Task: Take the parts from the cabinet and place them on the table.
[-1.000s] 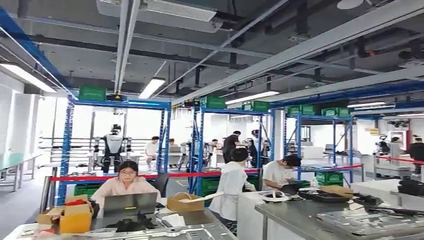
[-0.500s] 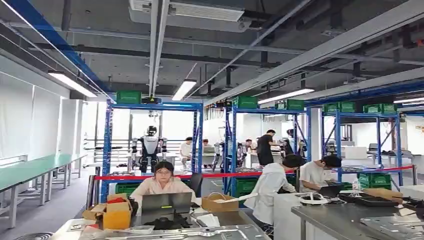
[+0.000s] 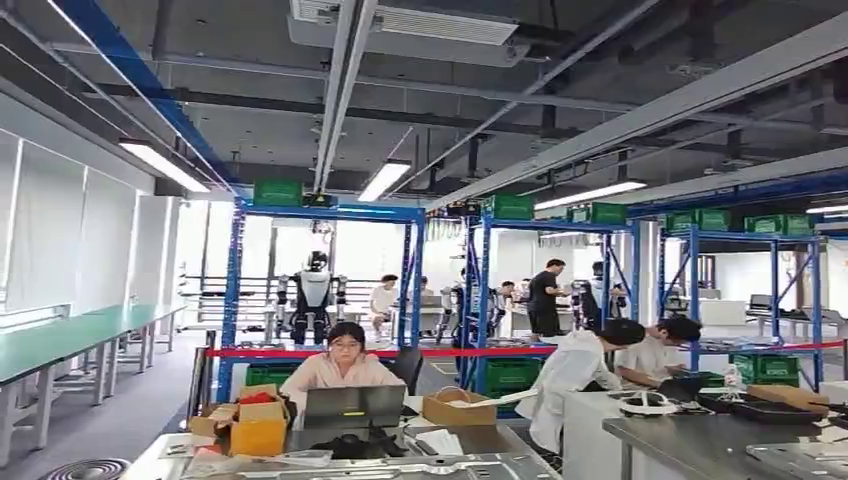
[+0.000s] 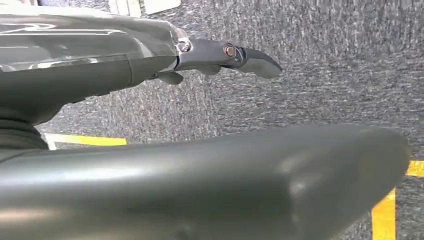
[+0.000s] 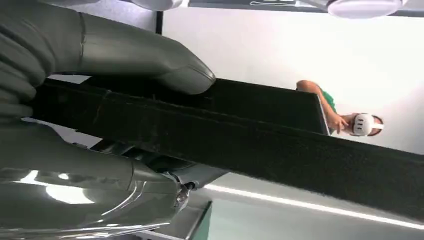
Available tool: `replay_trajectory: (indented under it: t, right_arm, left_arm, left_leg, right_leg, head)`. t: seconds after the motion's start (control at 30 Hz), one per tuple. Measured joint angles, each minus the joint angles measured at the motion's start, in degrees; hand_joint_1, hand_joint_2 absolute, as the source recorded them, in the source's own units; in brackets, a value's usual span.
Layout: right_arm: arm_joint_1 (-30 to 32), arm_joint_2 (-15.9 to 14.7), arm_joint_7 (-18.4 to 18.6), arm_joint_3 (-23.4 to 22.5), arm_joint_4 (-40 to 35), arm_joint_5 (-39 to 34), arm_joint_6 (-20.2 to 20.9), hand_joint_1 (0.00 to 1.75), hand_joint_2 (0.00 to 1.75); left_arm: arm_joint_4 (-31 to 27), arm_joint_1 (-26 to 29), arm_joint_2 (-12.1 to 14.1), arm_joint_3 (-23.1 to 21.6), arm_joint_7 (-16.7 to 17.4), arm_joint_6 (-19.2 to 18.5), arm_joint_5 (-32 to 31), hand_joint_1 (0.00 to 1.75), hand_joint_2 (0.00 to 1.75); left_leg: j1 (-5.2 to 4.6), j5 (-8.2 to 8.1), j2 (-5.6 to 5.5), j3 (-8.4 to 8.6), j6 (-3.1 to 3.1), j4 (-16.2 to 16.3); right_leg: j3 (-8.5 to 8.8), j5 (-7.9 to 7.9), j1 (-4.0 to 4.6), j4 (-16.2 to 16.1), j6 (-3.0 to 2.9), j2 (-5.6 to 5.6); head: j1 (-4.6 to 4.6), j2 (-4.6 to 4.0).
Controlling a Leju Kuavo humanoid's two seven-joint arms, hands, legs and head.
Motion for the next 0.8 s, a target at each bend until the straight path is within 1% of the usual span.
replay_trajectory:
  t: [0.03,0.07,0.1,0.13,0.17,0.2,0.23,0.27,0.3,0.33,0.37,0.4,0.43,0.47,0.5,0.53,0.57,0.6,0.63,0.67,0.7,0.73,0.77,0.8]
  right_arm:
    - [-0.1,0.0,0.0,0.0,-0.1,0.0,0.0,1.75,1.75]
    - [-0.1,0.0,0.0,0.0,-0.2,-0.1,0.0,1.75,1.75]
    - [-0.1,0.0,0.0,0.0,-0.2,-0.1,0.0,1.75,1.75]
    - [-0.1,0.0,0.1,0.0,-0.2,-0.2,0.0,1.75,1.75]
    - [-0.1,0.1,0.2,0.0,-0.3,-0.3,-0.1,1.75,1.75]
    - [-0.1,0.3,0.2,-0.1,-0.5,-0.4,-0.2,1.75,1.75]
    - [-0.2,0.5,0.2,-0.1,-0.6,-0.5,-0.2,1.75,1.75]
    - [-0.4,0.6,0.3,-0.1,-0.7,-0.6,-0.2,1.75,1.75]
    - [-0.3,0.6,0.4,-0.1,-0.7,-0.7,-0.2,1.75,1.75]
    - [-0.2,0.6,0.5,-0.1,-0.6,-0.7,-0.2,1.75,1.75]
    - [-0.1,0.6,0.5,-0.1,-0.6,-0.8,-0.2,1.75,1.75]
    - [-0.1,0.6,0.5,-0.1,-0.6,-0.8,-0.2,1.75,1.75]
    - [-0.1,0.6,0.6,-0.1,-0.6,-0.8,-0.2,1.75,1.75]
    - [-0.1,0.6,0.6,-0.2,-0.6,-0.9,-0.2,1.75,1.75]
    - [-0.1,0.6,0.6,-0.2,-0.6,-0.9,-0.2,1.75,1.75]
    - [-0.1,0.6,0.6,-0.2,-0.6,-0.9,-0.2,1.75,1.75]
    - [-0.2,0.7,0.6,-0.2,-0.7,-1.0,-0.2,1.75,1.75]
    - [-0.2,0.7,0.7,-0.3,-0.7,-1.0,-0.2,1.75,1.75]
    - [-0.2,0.7,0.7,-0.3,-0.7,-1.0,-0.2,1.75,1.75]
    - [-0.2,0.7,0.7,-0.3,-0.7,-1.1,-0.2,1.75,1.75]
    - [-0.2,0.7,0.7,-0.3,-0.7,-1.1,-0.2,1.75,1.75]
    - [-0.3,0.7,0.7,-0.3,-0.7,-1.1,-0.2,1.75,1.75]
    - [-0.4,0.7,0.7,-0.3,-0.7,-1.1,-0.2,1.75,1.75]
    - [-0.3,0.7,0.7,-0.3,-0.7,-1.1,-0.2,1.75,1.75]
  left_arm:
    - [0.0,0.0,-0.1,0.0,0.0,0.0,0.0,0.0,1.75]
    - [0.0,0.0,-0.1,0.0,0.0,0.0,0.0,0.0,1.75]
    - [0.0,0.1,-0.1,0.0,0.0,0.0,0.0,0.0,1.75]
    - [0.0,0.2,-0.1,0.1,0.0,0.0,-0.1,0.0,1.75]
    - [0.0,0.1,0.0,0.1,0.0,0.0,-0.1,0.0,1.75]
    - [0.0,0.1,0.0,0.2,0.0,0.0,-0.1,0.0,1.75]
    - [0.0,0.1,0.0,0.2,0.0,0.0,-0.1,0.0,1.75]
    - [0.0,0.1,0.0,0.2,0.0,0.0,-0.1,0.0,1.75]
    - [0.0,0.1,0.2,0.2,0.0,0.0,-0.1,0.0,1.75]
    - [0.0,0.1,0.4,0.3,0.0,0.0,-0.1,0.0,1.75]
    - [0.0,0.2,0.5,0.3,0.0,0.0,-0.1,0.0,1.75]
    - [0.0,0.3,0.5,0.3,0.0,0.0,-0.2,0.0,1.75]
    - [0.0,0.3,0.6,0.3,0.0,0.0,-0.2,0.0,1.75]
    - [0.0,0.2,0.6,0.3,0.0,0.0,-0.2,0.0,1.75]
    - [0.0,0.2,0.7,0.3,-0.1,0.0,-0.2,0.0,1.75]
    - [0.0,0.1,0.6,0.3,-0.1,0.0,-0.2,0.0,1.75]
    - [0.0,0.0,0.5,0.3,-0.2,-0.1,-0.2,0.0,1.75]
    - [0.0,0.0,0.5,0.3,-0.1,-0.1,-0.2,0.0,1.75]
    - [0.0,0.0,0.6,0.3,-0.2,-0.1,-0.2,0.0,1.75]
    - [0.0,0.2,0.6,0.3,-0.2,-0.1,-0.2,0.0,1.75]
    - [0.0,0.2,0.6,0.3,-0.2,-0.1,-0.2,0.0,1.75]
    - [0.0,0.1,0.6,0.3,-0.2,-0.1,-0.2,0.0,1.75]
    - [0.0,0.0,0.6,0.3,-0.2,-0.1,-0.2,0.0,1.75]
    - [0.0,0.0,0.6,0.3,-0.3,-0.1,-0.2,0.0,1.75]
  left_leg:
    - [0.03,0.01,-0.04,-0.1,-0.03,0.0]
    - [0.11,0.05,-0.06,-0.25,-0.12,0.0]
    - [0.23,0.13,-0.05,-0.3,-0.28,0.0]
    - [0.29,0.21,-0.05,-0.27,-0.46,-0.2]
    - [0.15,0.35,-0.07,-0.16,-0.72,-0.3]
    - [0.18,-0.27,-0.02,-0.2,-0.84,0.0]
    - [0.09,-1.45,0.12,-0.63,-1.16,1.2]
    - [0.17,-3.64,0.14,-2.08,-1.42,4.6]
    - [0.32,-5.67,0.16,-3.85,-1.69,8.6]
    - [0.45,-7.72,0.19,-6.2,-2.02,13.8]
    - [0.61,-8.15,0.21,-7.42,-2.28,16.5]
    - [0.83,-7.26,0.27,-7.26,-2.55,16.2]
    - [1.06,-5.21,0.35,-5.85,-2.87,13.2]
    - [1.37,-2.44,0.44,-3.49,-3.26,8.4]
    - [1.74,0.08,0.66,-0.98,-3.65,3.2]
    - [1.68,-0.76,0.81,0.16,-4.05,1.2]
    - [1.63,-0.68,0.73,0.09,-3.14,0.1]
    - [1.51,-0.74,0.7,-0.21,-2.31,0.7]
    - [1.25,-0.83,0.66,-0.24,-1.9,0.8]
    - [1.16,-0.74,0.65,-0.23,-1.56,0.7]
    - [1.29,-0.59,0.67,-0.15,-1.01,0.5]
    - [1.29,-0.53,0.66,-0.14,-0.65,0.5]
    - [1.24,-0.53,0.65,-0.15,-0.39,0.5]
    - [1.15,-0.56,0.65,-0.15,-0.27,0.5]
  right_leg:
    - [1.41,0.06,0.58,-3.0,-0.84,0.39]
    - [1.54,0.26,0.48,-3.7,-0.67,0.12]
    - [1.49,0.24,0.66,-3.6,-0.68,0.17]
    - [1.48,0.25,0.67,-3.7,-0.67,0.18]
    - [1.61,0.46,0.59,-4.1,-0.77,0.13]
    - [2.09,1.0,-0.18,-5.1,-0.63,-0.21]
    - [2.23,1.16,-0.12,-5.4,-0.71,-0.28]
    - [2.16,1.2,-0.17,-5.4,-0.75,-0.39]
    - [2.15,1.19,-0.17,-5.4,-0.75,-0.51]
    - [2.09,1.19,-0.18,-5.4,-0.75,-0.69]
    - [2.08,1.18,-0.24,-5.3,-0.72,-0.78]
    - [2.13,1.14,-0.36,-5.3,-0.66,-0.83]
    - [2.16,1.02,-0.54,-5.2,-0.46,-0.84]
    - [2.22,0.85,-0.76,-5.0,-0.18,-0.83]
    - [2.22,0.54,-0.94,-4.5,0.29,-0.83]
    - [1.86,0.21,-0.76,-4.1,0.85,-0.74]
    - [1.39,0.03,-0.54,-3.2,1.15,-0.66]
    - [1.25,0.17,-0.49,-3.4,1.38,-0.65]
    - [1.31,0.26,-0.51,-3.6,1.57,-0.68]
    - [1.33,0.25,-0.72,-3.5,1.68,-0.69]
    - [1.28,-0.18,-0.86,-3.3,2.04,-0.65]
    - [0.84,-1.39,-0.95,-1.8,2.31,-0.55]
    - [-0.54,-3.38,-0.96,1.3,2.44,-0.55]
    - [-2.53,-5.58,-0.96,5.8,2.54,-0.55]
  head:
    - [0.02,0.0]
    - [-0.02,0.0]
    - [0.0,0.02]
    - [0.0,0.0]
    - [-0.02,0.0]
    - [0.0,0.0]
    - [0.0,0.0]
    - [0.0,0.0]
    - [0.0,0.0]
    - [0.0,0.0]
    - [0.0,0.0]
    - [0.0,0.0]
    - [0.0,0.0]
    - [0.0,0.0]
    - [0.0,0.0]
    - [0.0,0.0]
    - [0.0,0.0]
    - [-0.04,0.0]
    - [-0.09,0.0]
    - [-0.09,0.0]
    - [-0.09,0.0]
    - [-0.09,0.0]
    - [-0.09,0.0]
    - [-0.09,0.0]
